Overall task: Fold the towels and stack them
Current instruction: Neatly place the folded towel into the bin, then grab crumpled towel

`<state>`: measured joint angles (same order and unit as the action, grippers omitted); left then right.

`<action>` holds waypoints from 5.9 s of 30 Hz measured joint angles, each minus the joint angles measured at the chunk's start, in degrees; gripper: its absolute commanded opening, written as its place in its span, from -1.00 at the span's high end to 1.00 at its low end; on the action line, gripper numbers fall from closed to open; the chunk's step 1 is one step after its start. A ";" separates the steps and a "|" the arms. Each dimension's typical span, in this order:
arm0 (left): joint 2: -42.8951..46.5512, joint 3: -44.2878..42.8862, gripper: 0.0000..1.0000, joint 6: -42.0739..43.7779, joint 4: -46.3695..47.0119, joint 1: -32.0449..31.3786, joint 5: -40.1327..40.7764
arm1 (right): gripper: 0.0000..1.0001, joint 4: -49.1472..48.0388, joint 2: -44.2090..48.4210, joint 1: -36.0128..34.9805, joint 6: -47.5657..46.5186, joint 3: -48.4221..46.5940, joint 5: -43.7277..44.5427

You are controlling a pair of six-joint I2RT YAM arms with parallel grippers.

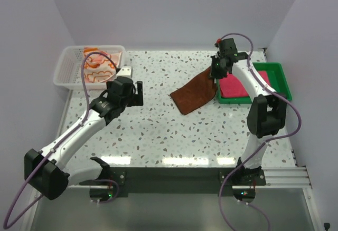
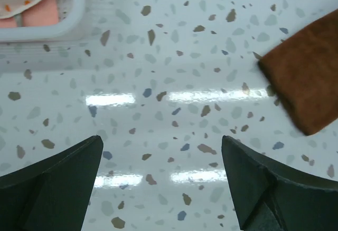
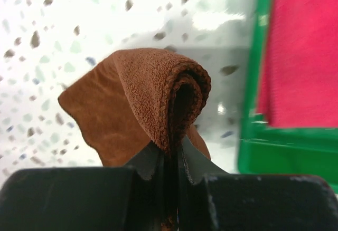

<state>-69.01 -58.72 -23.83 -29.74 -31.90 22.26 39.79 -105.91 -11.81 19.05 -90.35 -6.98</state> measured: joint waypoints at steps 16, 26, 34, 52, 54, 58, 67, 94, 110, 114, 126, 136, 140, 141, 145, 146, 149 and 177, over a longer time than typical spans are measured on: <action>7.67 14.19 -1.00 4.15 3.30 3.32 10.49 | 1.00 13.46 -7.37 10.71 -21.97 -18.60 25.64; 7.89 14.53 -1.00 4.15 3.74 3.32 12.72 | 1.00 11.06 -11.26 13.29 -29.27 -18.62 28.70; 7.52 14.58 -1.00 4.15 3.98 3.32 13.18 | 1.00 8.70 -12.22 14.47 -30.97 -18.62 30.67; 6.45 14.58 -1.00 4.15 4.00 3.32 13.20 | 1.00 4.09 -12.66 16.55 -32.13 -17.35 33.24; 6.45 14.58 -1.00 4.15 4.00 3.32 13.20 | 1.00 3.17 -12.66 16.94 -32.15 -16.79 33.46; 6.45 14.58 -1.00 4.15 4.02 3.32 13.20 | 1.00 1.36 -12.90 17.55 -32.20 -15.45 34.51; 6.27 14.58 -1.00 4.17 4.02 3.32 13.20 | 1.00 -2.23 -14.95 18.01 -32.85 -14.62 36.54; 5.99 14.58 -1.00 4.98 4.04 3.32 13.20 | 1.00 -6.97 -15.56 18.23 -33.66 -14.29 41.90; 4.44 14.58 -1.00 4.98 4.04 3.78 13.18 | -0.02 -10.21 -21.46 19.65 -30.12 -14.67 53.29; 4.24 14.58 -1.00 4.98 4.07 4.24 13.16 | -0.24 -9.22 -21.09 20.57 -25.94 -16.96 56.11; -2.64 5.90 -1.00 3.80 1.73 8.13 10.27 | -0.97 -1.88 1.79 7.96 -14.29 -7.50 41.16; -23.54 -21.20 -0.97 -0.63 1.18 27.26 4.63 | -0.97 -3.21 13.75 -12.66 -8.68 11.23 19.50; -32.44 -29.44 -0.82 -4.09 2.03 33.90 1.51 | -0.97 -5.22 14.60 -15.37 -7.63 18.05 11.91; -33.97 -30.71 -0.79 -4.57 2.34 34.88 1.07 | -0.97 -5.77 14.73 -15.72 -7.45 19.21 10.23; -41.35 -37.11 -0.72 -7.21 2.51 38.14 -0.09 | -0.97 -8.09 15.47 -16.04 -7.06 22.05 5.31; -42.91 -38.40 -0.72 -7.63 2.54 38.51 -0.31 | -0.97 -8.63 15.67 -16.04 -7.06 22.49 4.33; -46.66 -41.18 -0.67 -8.92 2.27 38.93 -0.83 | -0.97 -9.97 15.93 -16.04 -7.08 23.32 2.67; -36.02 -52.19 0.93 -5.35 4.61 39.23 -3.67 | -0.97 -12.57 21.97 -16.04 -6.62 26.56 -0.04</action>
<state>-105.03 -110.91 -29.19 -25.12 7.33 18.59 27.22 -83.94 -27.86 12.43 -63.79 -7.03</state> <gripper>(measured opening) 0.063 0.986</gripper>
